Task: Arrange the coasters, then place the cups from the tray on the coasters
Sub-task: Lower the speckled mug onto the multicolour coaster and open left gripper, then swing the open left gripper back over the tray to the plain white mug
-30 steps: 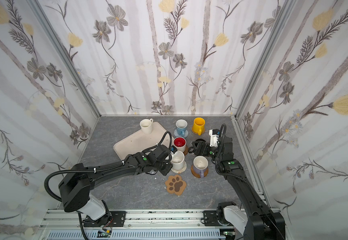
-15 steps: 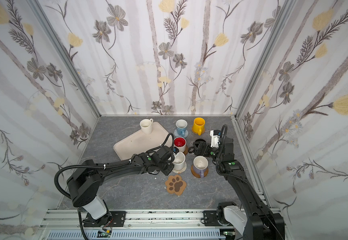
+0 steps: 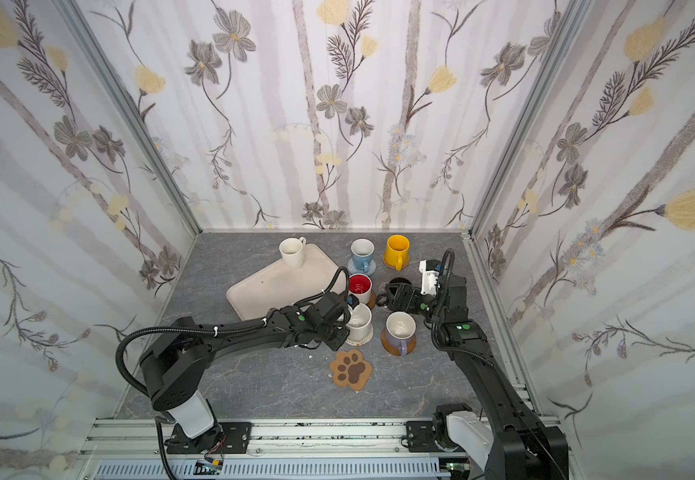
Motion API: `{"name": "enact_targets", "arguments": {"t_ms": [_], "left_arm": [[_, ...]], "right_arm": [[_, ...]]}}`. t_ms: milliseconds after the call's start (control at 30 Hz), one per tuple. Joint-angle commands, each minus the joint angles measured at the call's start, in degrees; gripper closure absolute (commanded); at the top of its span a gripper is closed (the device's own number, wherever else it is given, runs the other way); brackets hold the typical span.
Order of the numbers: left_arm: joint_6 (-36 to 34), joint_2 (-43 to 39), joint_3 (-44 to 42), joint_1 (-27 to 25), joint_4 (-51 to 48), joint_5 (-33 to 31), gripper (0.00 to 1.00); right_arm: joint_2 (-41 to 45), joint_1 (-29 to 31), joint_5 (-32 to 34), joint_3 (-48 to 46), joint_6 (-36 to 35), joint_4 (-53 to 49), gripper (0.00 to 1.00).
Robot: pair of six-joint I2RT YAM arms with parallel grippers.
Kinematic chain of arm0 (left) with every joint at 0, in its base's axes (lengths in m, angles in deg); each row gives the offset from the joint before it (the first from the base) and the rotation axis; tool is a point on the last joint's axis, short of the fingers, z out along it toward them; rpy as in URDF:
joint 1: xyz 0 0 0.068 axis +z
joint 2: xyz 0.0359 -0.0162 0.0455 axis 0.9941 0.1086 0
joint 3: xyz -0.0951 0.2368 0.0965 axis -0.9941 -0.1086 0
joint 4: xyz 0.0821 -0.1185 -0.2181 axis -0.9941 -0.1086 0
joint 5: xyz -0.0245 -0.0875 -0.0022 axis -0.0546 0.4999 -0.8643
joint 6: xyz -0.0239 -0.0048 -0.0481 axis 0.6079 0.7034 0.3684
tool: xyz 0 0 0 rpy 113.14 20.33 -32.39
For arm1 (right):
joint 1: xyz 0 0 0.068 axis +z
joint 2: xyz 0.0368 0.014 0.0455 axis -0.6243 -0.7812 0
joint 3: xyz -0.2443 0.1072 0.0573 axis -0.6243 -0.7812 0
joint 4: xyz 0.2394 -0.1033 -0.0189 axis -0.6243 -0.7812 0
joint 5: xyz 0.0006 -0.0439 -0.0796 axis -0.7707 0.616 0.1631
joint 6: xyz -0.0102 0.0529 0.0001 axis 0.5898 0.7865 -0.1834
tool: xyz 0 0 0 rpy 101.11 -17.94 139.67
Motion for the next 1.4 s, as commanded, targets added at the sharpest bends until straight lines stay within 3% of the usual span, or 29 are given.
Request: {"name": "enact_targets", "arguments": {"t_ms": [0, 367, 600, 933, 1167, 1367], "left_arm": [[0.56, -0.34, -0.04, 0.01, 5.03, 0.15, 0.77], [2.14, -3.53, -1.61, 0.09, 5.45, -2.17, 0.36], [3.07, -6.76, -1.85, 0.66, 5.47, -2.04, 0.20], [4.83, -16.56, -4.58, 3.76, 5.29, 0.30, 0.12], [6.48, -24.77, -5.91, 10.92, 4.78, 3.14, 0.09], [7.17, -26.18, -3.82, 18.05, 3.15, 4.51, 0.09]], "right_arm": [[0.24, -0.04, -0.24, -0.16, -0.35, 2.47, 0.00], [0.99, -0.04, 0.07, 0.09, -0.72, 1.87, 0.00], [1.38, 0.00, 0.26, 0.41, -0.71, 1.61, 0.00], [3.62, 0.83, 1.92, 0.45, -0.35, 1.09, 0.00], [2.58, 3.94, 4.03, 3.19, -0.35, 0.38, 0.00], [-1.07, 6.86, 5.46, 7.49, -0.57, 0.38, 0.00]]}}
